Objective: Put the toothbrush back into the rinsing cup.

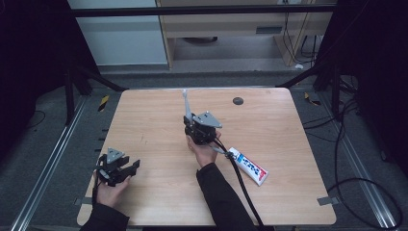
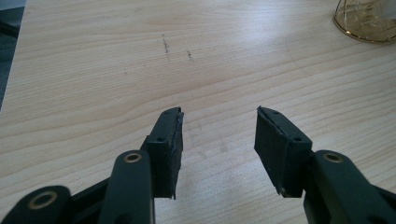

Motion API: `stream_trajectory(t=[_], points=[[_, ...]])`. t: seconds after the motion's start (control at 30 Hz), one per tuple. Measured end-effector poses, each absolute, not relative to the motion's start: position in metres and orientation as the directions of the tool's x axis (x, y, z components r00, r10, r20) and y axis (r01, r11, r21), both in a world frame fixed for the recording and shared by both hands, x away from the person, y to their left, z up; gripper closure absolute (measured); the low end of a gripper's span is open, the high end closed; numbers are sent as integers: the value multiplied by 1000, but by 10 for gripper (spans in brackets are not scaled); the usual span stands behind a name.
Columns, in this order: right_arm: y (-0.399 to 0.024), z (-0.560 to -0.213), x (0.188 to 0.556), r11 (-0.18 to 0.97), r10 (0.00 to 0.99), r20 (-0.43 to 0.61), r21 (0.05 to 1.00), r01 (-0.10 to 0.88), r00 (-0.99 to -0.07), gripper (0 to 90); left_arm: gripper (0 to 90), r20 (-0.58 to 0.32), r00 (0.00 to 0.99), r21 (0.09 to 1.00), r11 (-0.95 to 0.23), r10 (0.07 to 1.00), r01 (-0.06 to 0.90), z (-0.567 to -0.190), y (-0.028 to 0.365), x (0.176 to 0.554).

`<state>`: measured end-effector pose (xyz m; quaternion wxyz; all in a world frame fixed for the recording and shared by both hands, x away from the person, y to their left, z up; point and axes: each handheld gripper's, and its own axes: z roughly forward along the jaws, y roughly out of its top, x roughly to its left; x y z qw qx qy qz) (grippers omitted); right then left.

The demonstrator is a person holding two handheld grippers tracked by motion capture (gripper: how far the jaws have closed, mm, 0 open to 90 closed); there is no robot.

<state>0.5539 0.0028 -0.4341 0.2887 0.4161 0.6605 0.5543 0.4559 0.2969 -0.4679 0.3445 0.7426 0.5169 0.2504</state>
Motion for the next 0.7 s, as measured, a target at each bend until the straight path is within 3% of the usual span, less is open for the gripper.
stream_trajectory(t=[0.7], points=[[1,-445,552,72,865,75,960,270,-497,667,511,17,339,770,-229,941,596,-468,297,456]])
